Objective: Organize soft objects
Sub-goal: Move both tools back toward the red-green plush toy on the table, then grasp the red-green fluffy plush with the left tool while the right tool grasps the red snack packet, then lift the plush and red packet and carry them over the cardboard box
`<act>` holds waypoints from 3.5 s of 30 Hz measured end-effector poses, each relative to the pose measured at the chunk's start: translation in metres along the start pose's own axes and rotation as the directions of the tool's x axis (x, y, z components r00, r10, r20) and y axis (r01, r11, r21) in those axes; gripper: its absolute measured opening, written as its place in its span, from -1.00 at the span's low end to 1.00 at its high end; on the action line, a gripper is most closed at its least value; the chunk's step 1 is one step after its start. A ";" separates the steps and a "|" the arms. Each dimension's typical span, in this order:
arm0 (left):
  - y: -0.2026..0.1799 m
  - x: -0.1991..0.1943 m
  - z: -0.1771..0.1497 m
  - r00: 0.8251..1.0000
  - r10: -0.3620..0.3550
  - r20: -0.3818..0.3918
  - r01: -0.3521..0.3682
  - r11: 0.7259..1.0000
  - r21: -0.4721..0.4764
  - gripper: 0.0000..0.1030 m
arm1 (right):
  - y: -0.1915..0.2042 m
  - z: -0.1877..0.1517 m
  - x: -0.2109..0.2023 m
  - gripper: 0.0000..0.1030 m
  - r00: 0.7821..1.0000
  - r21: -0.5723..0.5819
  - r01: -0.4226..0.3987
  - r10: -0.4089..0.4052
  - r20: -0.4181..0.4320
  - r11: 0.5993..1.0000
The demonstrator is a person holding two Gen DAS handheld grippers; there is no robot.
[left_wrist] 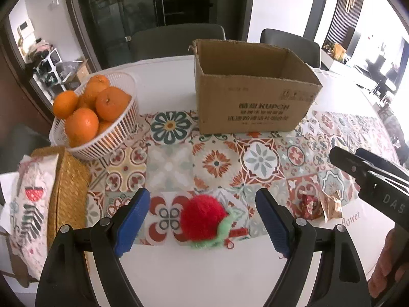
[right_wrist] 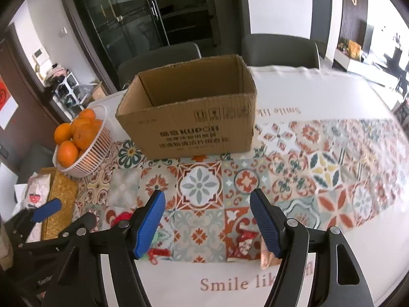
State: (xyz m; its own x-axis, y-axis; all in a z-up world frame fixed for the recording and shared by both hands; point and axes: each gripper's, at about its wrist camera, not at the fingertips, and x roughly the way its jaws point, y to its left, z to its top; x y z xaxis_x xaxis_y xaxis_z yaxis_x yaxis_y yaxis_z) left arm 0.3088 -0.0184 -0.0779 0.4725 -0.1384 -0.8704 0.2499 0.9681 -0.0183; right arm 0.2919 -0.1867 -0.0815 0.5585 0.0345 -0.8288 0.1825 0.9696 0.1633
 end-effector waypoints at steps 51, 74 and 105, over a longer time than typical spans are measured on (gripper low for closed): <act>-0.015 0.093 -0.072 0.995 0.056 0.086 -0.057 0.998 0.012 0.63 | -0.045 -0.098 0.089 0.02 0.993 0.135 0.077 -0.063 -0.103 0.988; -0.008 0.107 -0.063 0.996 -0.083 0.029 0.084 0.996 -0.026 -0.37 | -0.043 -0.096 0.109 -0.51 0.987 0.112 0.074 -0.057 -0.153 0.991; -0.009 0.026 -0.059 0.962 -0.202 0.185 0.201 0.979 0.026 -0.92 | -0.025 -0.081 0.027 -0.51 0.997 0.078 -0.080 0.082 -0.016 0.994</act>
State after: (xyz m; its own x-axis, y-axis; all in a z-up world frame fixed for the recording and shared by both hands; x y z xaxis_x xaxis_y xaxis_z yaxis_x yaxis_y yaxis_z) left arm 0.2690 -0.0180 -0.1294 0.5606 -0.3676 -0.7421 0.3612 0.9149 -0.1803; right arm 0.2371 -0.1900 -0.1517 0.5589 0.1172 -0.8209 0.1994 0.9419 0.2702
